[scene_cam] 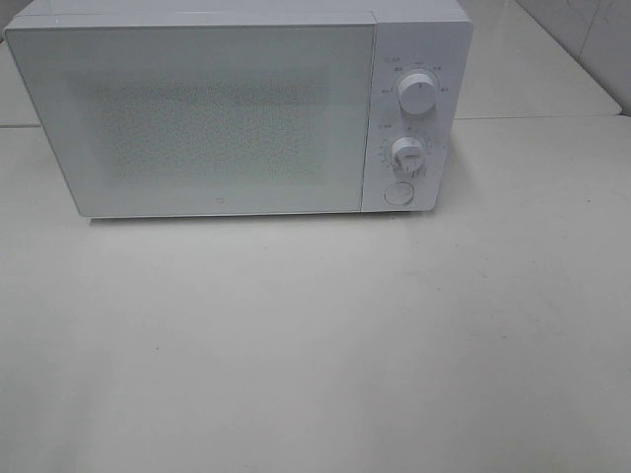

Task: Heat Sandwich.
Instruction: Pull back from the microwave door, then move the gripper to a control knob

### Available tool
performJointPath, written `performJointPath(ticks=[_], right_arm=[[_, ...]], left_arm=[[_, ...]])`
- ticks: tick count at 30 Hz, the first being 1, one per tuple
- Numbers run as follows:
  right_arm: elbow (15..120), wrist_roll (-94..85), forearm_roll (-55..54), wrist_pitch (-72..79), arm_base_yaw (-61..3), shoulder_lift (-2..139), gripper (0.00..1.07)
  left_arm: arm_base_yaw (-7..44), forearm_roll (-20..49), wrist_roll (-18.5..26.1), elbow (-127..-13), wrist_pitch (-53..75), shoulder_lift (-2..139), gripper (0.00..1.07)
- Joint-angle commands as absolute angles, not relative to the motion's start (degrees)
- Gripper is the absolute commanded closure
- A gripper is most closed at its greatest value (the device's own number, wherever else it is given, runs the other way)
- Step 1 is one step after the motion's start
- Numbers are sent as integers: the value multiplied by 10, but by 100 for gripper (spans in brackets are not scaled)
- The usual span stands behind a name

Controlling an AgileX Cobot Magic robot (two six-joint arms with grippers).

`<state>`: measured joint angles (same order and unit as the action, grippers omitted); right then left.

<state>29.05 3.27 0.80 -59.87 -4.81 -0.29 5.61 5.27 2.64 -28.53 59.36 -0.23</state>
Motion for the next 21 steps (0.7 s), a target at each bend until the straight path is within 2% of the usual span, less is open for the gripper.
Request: performJointPath(ticks=[1, 21], right_arm=[[289, 33, 7, -592, -46, -13, 31], [289, 35, 9, -592, -46, -11, 31]], left_arm=[[54, 56, 25, -283, 589, -18, 3], [54, 56, 25, -283, 589, -18, 3]])
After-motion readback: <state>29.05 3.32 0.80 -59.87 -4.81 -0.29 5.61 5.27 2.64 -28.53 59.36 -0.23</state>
